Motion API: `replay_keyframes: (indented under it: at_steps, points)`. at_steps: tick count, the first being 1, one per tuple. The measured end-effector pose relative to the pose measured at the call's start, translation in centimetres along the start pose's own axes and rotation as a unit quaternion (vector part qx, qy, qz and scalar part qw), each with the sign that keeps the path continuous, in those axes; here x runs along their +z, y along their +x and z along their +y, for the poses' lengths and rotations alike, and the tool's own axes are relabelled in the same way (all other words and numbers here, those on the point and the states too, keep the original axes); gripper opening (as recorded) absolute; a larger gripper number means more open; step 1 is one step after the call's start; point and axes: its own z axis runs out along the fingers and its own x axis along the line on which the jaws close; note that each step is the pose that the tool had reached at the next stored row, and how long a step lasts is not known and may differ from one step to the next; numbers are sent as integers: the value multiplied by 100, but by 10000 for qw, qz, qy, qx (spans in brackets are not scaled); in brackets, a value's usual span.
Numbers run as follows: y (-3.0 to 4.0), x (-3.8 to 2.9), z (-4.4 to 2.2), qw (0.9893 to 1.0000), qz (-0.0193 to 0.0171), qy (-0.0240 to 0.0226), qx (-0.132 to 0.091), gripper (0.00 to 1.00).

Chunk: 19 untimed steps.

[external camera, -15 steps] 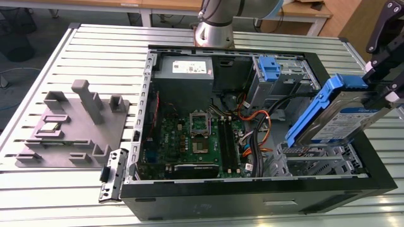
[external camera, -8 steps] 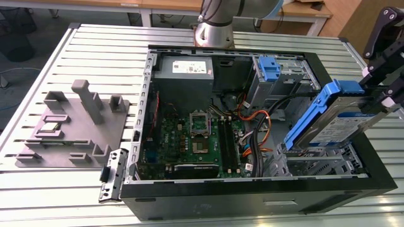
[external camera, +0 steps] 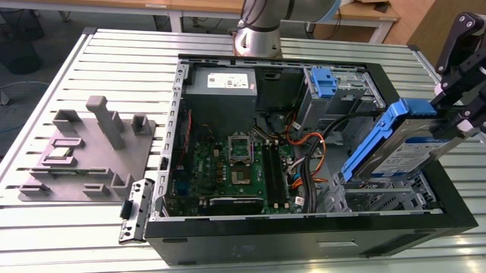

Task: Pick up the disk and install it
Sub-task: 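Insert the disk into the insertion slot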

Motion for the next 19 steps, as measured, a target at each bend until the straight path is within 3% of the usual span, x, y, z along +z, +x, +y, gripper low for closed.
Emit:
replay_keyframes:
  at_steps: [19]
  points:
    - [4,56,-10,9999,-2,5,106,35]
